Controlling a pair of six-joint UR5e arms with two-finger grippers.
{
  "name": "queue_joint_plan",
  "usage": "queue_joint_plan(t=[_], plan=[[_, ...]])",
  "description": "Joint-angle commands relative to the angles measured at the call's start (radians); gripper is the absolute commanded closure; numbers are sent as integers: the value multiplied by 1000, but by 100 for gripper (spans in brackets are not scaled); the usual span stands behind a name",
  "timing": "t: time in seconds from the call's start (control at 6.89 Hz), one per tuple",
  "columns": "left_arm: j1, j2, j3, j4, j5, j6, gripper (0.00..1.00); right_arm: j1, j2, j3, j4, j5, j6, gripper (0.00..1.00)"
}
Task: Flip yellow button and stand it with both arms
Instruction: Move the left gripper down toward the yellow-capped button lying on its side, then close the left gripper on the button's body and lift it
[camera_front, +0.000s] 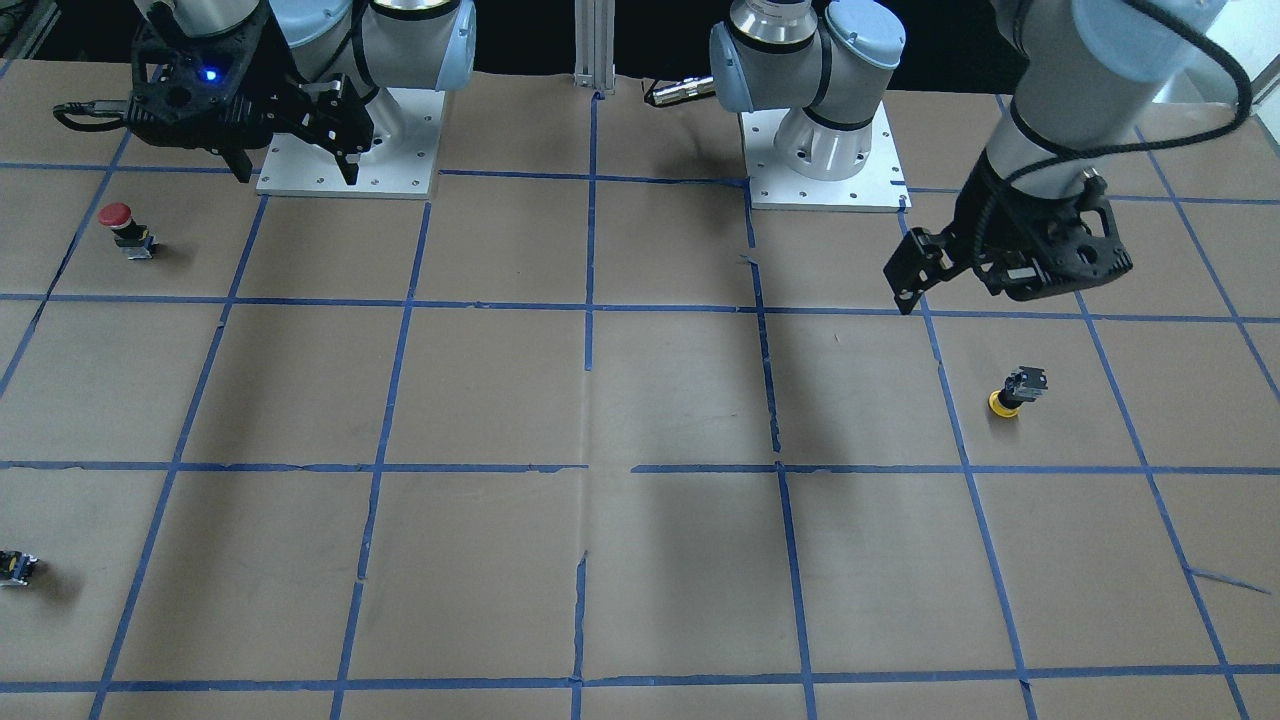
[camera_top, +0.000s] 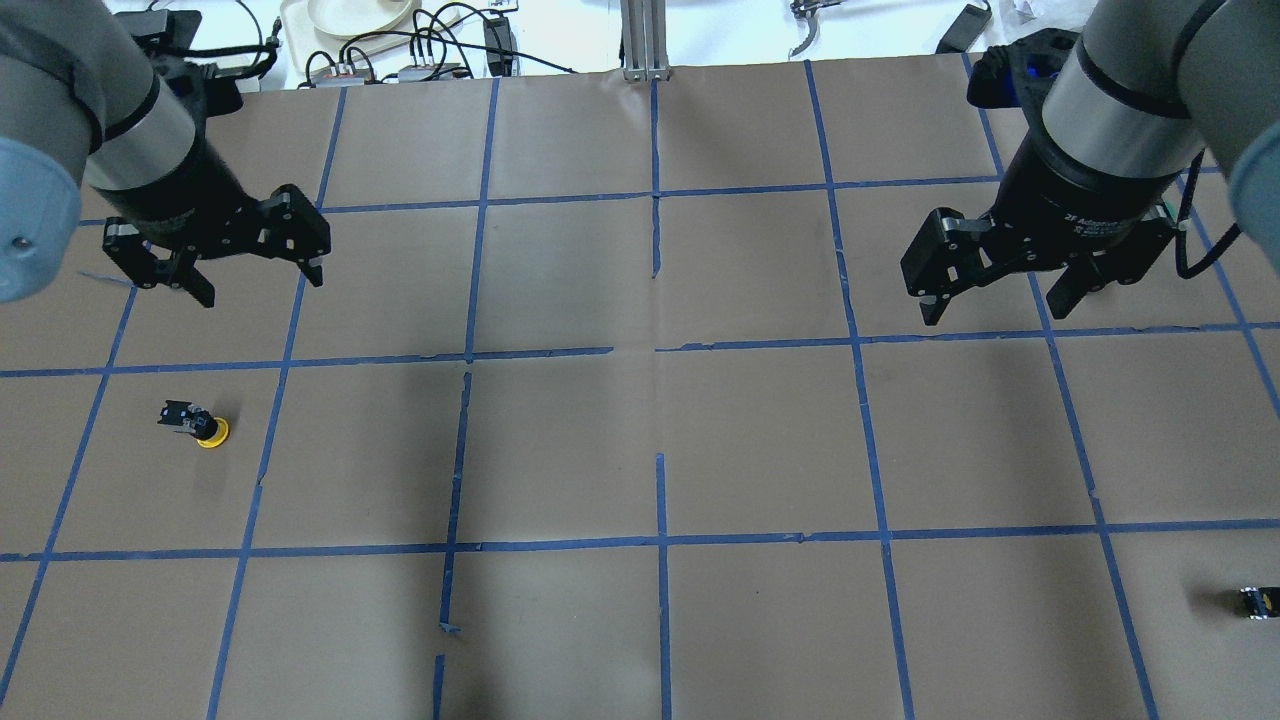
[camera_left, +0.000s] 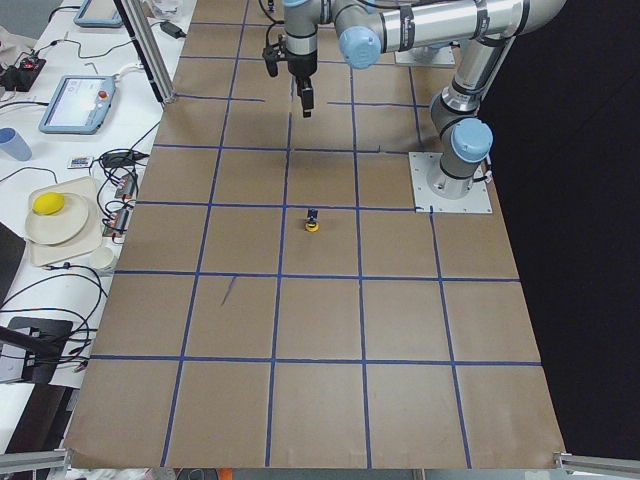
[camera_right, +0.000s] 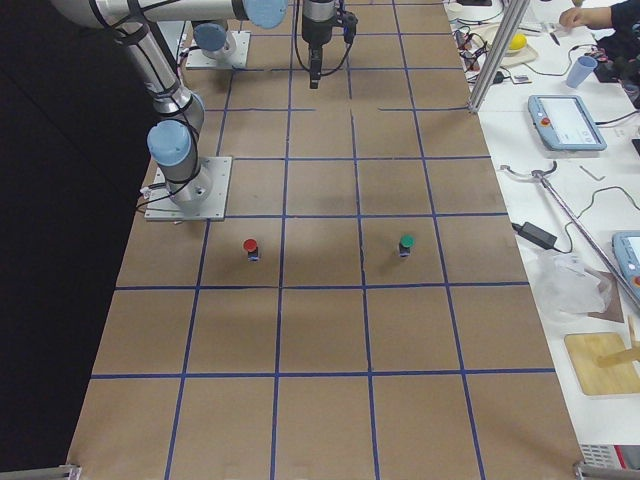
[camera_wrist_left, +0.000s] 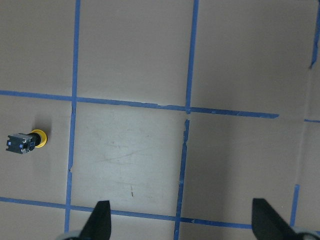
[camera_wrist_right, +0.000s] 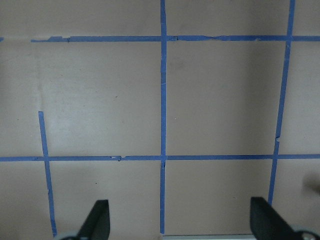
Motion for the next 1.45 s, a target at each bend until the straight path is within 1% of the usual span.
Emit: queue_joint_plan(t=[0.0, 0.15, 0.29, 0.44, 0.58, 0.73, 0.87, 1.31], plan=[[157, -66, -156, 218, -5, 186, 0, 2, -5, 1, 5, 0, 0, 0], [203, -68, -199, 248, -4, 356, 0, 0, 0, 1, 5, -2, -3, 0], [249, -71, -230, 306, -4, 476, 0, 0, 1, -1, 2, 0, -6, 0], [280, -99, -252, 379, -5, 559, 0, 0, 1, -1, 1, -2, -6, 0], [311, -114, -255, 391, -8, 663, 0, 0, 4, -1, -6, 1, -2, 0], [358, -120, -269, 392, -11, 684, 0, 0, 3, -1, -7, 1, 0, 0], [377, -126, -276, 398, -11, 686, 0, 0, 3, -1, -6, 1, 0, 0], [382, -180, -275, 420, -21, 684, 0, 0, 6, -1, -1, 1, -11, 0]])
